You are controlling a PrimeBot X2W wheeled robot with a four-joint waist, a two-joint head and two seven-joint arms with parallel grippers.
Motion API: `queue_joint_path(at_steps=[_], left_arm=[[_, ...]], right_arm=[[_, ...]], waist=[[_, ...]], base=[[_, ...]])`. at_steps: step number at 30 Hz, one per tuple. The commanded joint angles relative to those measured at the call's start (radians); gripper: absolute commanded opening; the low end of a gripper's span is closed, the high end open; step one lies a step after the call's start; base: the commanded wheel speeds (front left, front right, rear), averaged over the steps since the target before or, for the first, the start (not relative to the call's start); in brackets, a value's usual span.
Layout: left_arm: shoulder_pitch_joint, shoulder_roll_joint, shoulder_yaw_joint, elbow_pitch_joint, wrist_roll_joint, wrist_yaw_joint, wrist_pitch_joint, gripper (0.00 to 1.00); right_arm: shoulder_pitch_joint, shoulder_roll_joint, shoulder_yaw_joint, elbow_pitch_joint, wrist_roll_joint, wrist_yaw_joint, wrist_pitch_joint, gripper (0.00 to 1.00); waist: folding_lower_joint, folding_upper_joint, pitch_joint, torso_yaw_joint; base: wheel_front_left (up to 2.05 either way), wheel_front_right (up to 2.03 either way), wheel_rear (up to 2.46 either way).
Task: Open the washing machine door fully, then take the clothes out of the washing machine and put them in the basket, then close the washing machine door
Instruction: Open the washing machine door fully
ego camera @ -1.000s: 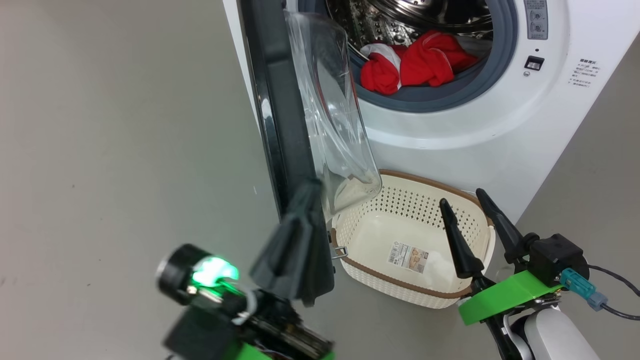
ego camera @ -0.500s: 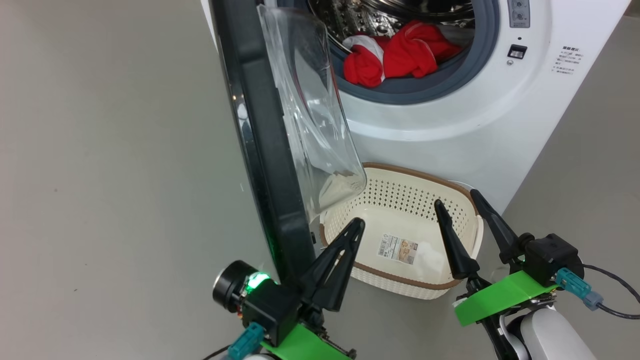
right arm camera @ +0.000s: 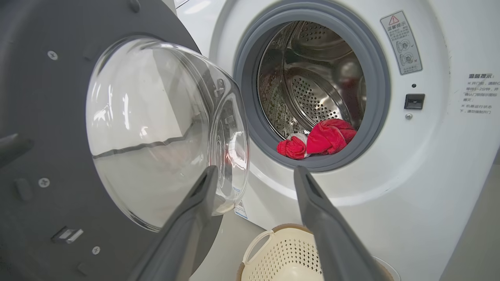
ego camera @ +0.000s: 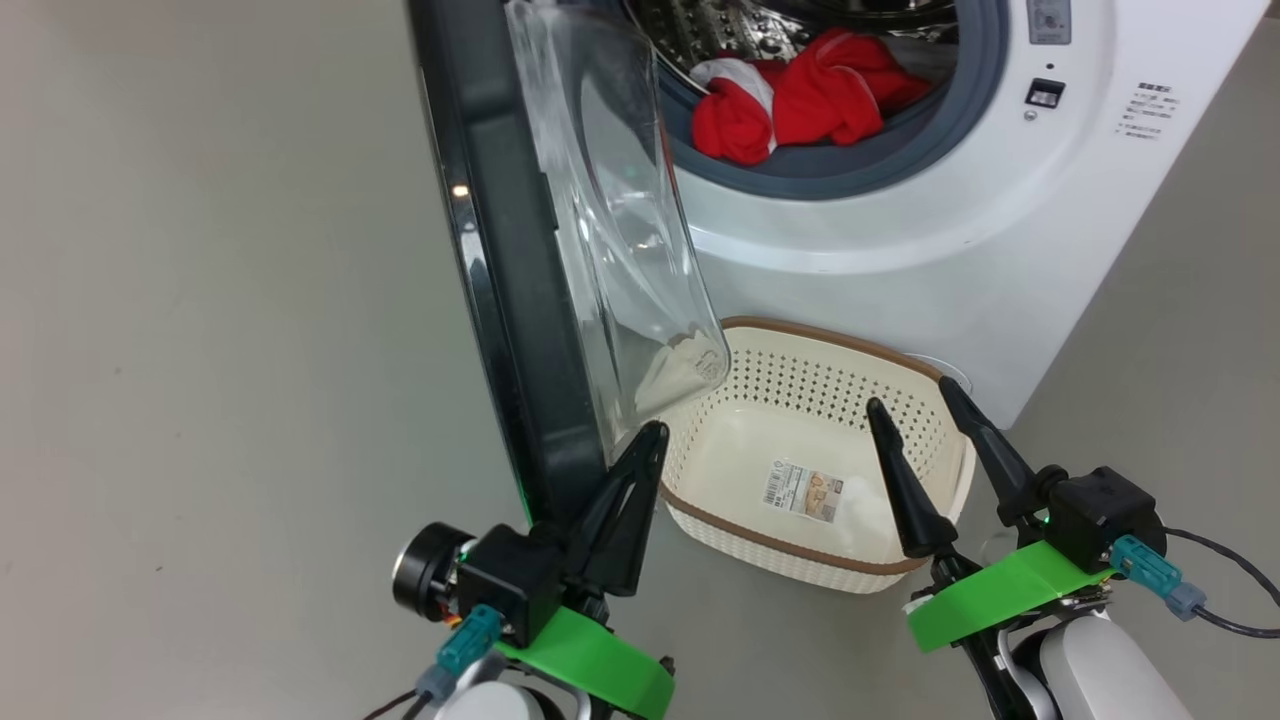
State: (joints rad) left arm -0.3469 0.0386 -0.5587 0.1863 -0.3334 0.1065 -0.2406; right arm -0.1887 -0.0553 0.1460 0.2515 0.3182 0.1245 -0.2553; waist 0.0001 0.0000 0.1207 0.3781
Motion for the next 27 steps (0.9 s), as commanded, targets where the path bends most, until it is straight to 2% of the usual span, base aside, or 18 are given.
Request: queue_joint_path(at_steps=[1, 15, 27], left_arm=[[-0.027, 0.016, 0.054, -0.011, -0.012, 0.016, -0.012, 0.0], [0.033, 0.063, 0.137, -0.031, -0.056, 0.064, -0.013, 0.0], [0.061, 0.128, 0.237, -0.049, -0.092, 0.115, -0.012, 0.0]], right_arm=[[-0.025, 0.005, 0.025, -0.024, 0.014, 0.006, -0.006, 1.0], [-0.007, 0.005, 0.035, -0.021, 0.017, 0.006, -0.006, 1.0], [-0.003, 0.005, 0.042, -0.02, -0.003, 0.006, -0.006, 1.0]], waist=[[-0.0001, 0.0, -0.006, 0.016], [-0.0001, 0.0, -0.021, 0.093], [-0.0001, 0.0, 0.006, 0.108]], base=[[0.0, 0.0, 0.0], [0.0, 0.0, 0.0], [0.0, 0.0, 0.0]])
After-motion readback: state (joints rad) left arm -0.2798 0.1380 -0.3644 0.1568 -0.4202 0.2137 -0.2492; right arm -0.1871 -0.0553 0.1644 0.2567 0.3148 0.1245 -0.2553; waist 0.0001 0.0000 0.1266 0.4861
